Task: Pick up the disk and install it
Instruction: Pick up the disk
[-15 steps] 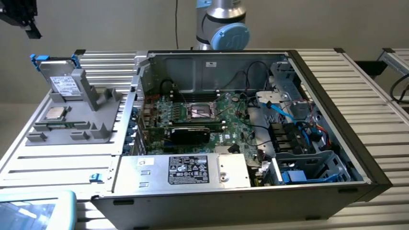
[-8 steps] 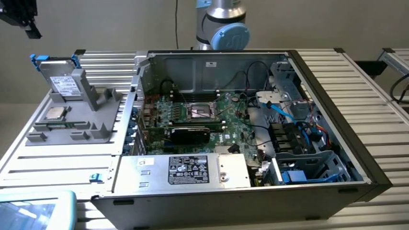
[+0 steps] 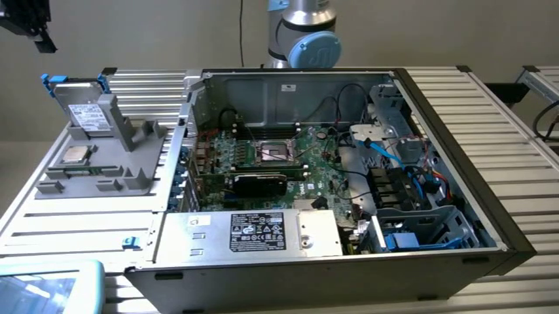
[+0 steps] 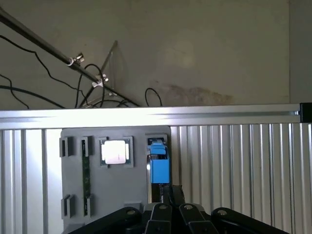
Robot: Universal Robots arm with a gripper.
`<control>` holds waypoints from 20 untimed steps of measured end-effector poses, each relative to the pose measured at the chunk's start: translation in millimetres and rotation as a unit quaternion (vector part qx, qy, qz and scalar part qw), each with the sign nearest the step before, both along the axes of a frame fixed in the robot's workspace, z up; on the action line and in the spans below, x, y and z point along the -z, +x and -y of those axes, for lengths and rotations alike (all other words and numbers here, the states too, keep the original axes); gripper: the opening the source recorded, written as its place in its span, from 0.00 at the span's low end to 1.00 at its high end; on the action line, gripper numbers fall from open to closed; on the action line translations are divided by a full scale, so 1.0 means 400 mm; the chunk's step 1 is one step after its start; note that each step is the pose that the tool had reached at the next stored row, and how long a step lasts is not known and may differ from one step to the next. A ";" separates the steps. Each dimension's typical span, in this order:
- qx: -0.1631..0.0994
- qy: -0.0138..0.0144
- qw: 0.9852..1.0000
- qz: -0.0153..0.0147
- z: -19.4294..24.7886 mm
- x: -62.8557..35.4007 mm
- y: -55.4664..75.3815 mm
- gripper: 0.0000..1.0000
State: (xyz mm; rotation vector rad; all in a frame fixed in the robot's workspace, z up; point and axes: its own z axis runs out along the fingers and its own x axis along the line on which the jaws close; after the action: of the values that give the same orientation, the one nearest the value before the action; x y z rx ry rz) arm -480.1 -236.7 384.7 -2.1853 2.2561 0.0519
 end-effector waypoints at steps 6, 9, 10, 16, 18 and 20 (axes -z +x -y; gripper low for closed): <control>-0.014 -0.001 1.000 0.000 0.003 0.000 0.000 0.11; -0.016 -0.001 1.000 0.000 0.006 0.000 0.000 0.11; -0.017 -0.001 1.000 0.000 0.006 0.000 0.000 0.11; -0.017 -0.001 1.000 0.000 0.007 0.000 0.000 0.12; -0.017 -0.001 1.000 0.000 0.007 0.000 0.000 0.18; -0.017 -0.001 1.000 0.000 0.007 0.000 0.000 0.31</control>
State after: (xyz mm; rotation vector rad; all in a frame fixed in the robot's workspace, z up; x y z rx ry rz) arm -480.2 -239.3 384.6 -2.2245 2.2198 0.0503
